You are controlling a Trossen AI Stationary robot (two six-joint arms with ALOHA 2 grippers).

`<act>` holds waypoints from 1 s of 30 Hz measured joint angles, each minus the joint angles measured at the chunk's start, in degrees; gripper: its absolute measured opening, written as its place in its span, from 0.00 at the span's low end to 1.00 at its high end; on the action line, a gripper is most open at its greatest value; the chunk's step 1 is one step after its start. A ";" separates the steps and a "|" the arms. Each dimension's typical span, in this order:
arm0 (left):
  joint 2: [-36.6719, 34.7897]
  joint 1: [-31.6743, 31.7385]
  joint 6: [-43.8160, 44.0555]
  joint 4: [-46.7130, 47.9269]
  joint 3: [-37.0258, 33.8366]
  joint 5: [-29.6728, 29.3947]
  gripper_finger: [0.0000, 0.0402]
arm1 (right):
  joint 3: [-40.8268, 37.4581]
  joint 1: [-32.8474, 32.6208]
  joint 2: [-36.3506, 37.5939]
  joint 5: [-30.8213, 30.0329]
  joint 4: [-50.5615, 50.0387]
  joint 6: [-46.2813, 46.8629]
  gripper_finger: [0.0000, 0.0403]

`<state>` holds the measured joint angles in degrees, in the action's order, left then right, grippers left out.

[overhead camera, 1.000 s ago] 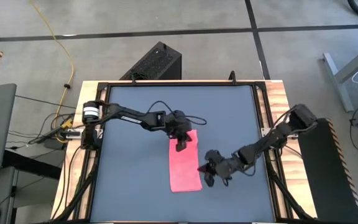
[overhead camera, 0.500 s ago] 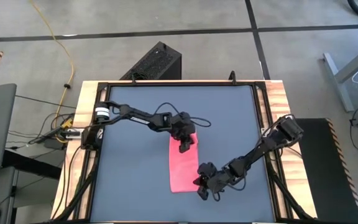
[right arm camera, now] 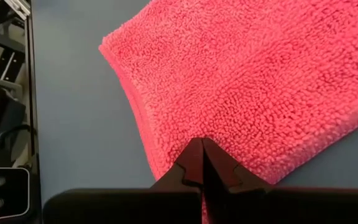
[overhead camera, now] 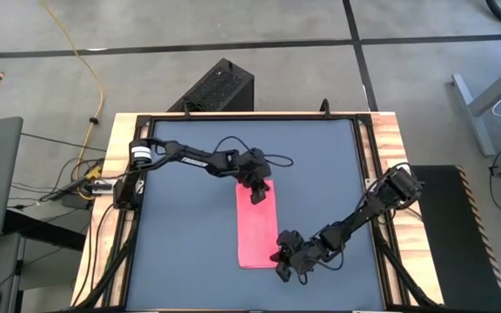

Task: Roll towel
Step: Fold the pink towel

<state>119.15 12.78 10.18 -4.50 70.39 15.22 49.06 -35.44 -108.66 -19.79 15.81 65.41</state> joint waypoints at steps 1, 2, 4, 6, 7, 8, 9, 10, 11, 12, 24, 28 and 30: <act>0.00 0.06 0.04 -0.74 -0.02 1.03 0.00 | -0.02 0.00 0.00 0.00 0.04 0.01 0.04; 0.00 0.14 0.05 -1.83 -0.02 2.52 0.00 | -0.02 0.00 0.00 0.00 0.02 0.05 0.04; 0.00 0.15 -0.15 -4.46 -0.02 8.02 0.00 | -0.04 0.00 0.00 0.02 -0.04 0.04 0.04; 0.00 0.09 -0.50 -6.02 -0.02 14.91 0.00 | -0.04 0.00 0.00 0.04 -0.09 -0.08 0.04; 0.00 0.07 -0.57 -6.21 -0.01 17.25 0.00 | -0.04 0.00 0.00 0.04 -0.03 -0.35 0.04; 0.00 -0.03 -0.54 -6.18 -0.02 18.15 0.00 | -0.07 0.00 0.00 0.04 0.03 -0.64 0.04; 0.00 -0.04 -0.47 -6.07 -0.02 18.27 0.00 | -0.07 0.05 0.00 0.04 0.04 -0.70 0.04; -0.09 -0.02 -0.40 -5.77 -0.02 17.74 0.00 | -0.07 0.26 0.00 0.09 0.04 -0.70 0.04; -0.27 0.02 -0.43 -5.34 -0.02 16.22 0.00 | -0.09 0.45 0.00 0.25 0.09 -0.70 0.04; -0.35 0.10 -0.57 -5.22 -0.02 14.43 0.00 | -0.09 0.57 0.00 0.49 0.16 -0.72 0.04; -0.42 -0.10 -2.45 -4.17 -0.02 1.26 0.00 | -0.20 0.33 -0.06 0.37 1.64 -0.58 0.05; -0.24 -0.72 -5.28 -0.18 -0.02 -1.16 0.00 | -0.20 0.28 -0.09 0.35 1.97 -0.63 0.05; -0.18 -1.20 -6.29 1.46 -0.06 -1.16 0.00 | -0.20 0.28 -0.09 0.35 1.97 -0.74 0.05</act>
<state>118.98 11.58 3.89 -3.04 70.33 14.07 48.86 -35.16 -108.75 -19.44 17.78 64.67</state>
